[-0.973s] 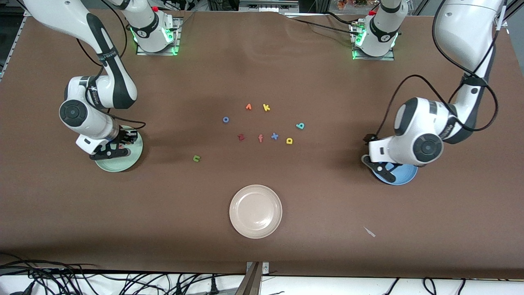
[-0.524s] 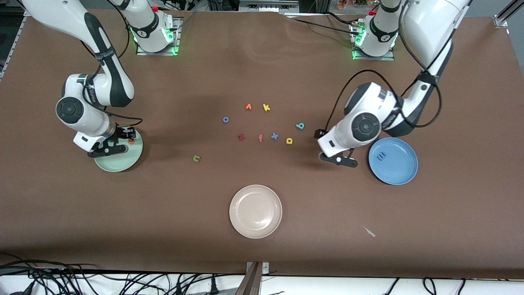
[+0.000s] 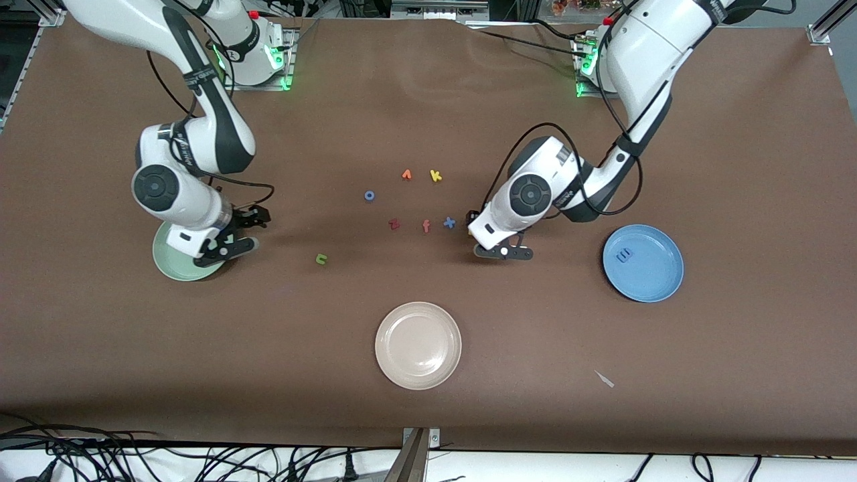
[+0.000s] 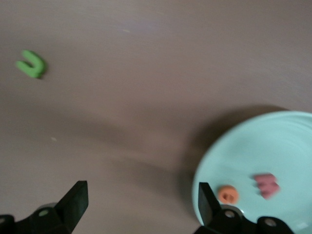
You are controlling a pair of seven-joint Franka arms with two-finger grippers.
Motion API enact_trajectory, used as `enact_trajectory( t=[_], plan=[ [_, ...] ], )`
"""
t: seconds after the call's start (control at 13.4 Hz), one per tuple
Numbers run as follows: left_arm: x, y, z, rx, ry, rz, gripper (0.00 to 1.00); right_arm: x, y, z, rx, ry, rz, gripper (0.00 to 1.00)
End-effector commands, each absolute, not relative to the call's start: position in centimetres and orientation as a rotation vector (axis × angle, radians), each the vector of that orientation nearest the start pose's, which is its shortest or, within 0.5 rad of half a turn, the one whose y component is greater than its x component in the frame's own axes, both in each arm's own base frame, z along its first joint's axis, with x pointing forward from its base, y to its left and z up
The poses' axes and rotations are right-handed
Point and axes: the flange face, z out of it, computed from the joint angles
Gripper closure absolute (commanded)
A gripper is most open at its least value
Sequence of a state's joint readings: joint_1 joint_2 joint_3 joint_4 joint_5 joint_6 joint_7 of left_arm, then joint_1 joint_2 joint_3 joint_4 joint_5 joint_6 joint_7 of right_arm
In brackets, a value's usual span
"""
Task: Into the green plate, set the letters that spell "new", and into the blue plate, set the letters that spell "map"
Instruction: 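Grasp the u with the right gripper while the left gripper grasps the a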
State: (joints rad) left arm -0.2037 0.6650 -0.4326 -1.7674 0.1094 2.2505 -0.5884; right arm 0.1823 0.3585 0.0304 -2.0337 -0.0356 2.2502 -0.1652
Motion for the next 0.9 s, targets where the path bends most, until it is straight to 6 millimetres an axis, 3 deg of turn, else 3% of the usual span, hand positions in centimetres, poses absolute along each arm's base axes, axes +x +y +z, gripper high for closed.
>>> enact_trajectory(
  t=[0.0,0.15,0.22,0.67,0.82],
  plan=[
    [53.2,-38.2,19.2,-3.234,0.046,0.264,0.15,58.4,15.8,24.9,-3.004,-0.788,0.212,0.00],
    [52.9,-38.7,19.0,-3.229,0.056,0.265,0.15,58.3,18.1,23.9,-2.950,-0.911,0.201,0.00],
    [51.9,-39.8,18.5,-3.224,0.091,0.273,0.18,58.6,18.7,23.3,-2.905,-1.015,0.173,0.00],
    [51.9,-39.9,16.2,-3.198,0.182,0.174,0.27,59.7,21.2,21.5,-2.733,-1.367,0.078,0.00],
    [52.0,-39.9,16.3,-3.200,0.182,0.170,0.62,59.7,22.1,20.4,-2.706,-1.405,0.034,0.00]
  ],
)
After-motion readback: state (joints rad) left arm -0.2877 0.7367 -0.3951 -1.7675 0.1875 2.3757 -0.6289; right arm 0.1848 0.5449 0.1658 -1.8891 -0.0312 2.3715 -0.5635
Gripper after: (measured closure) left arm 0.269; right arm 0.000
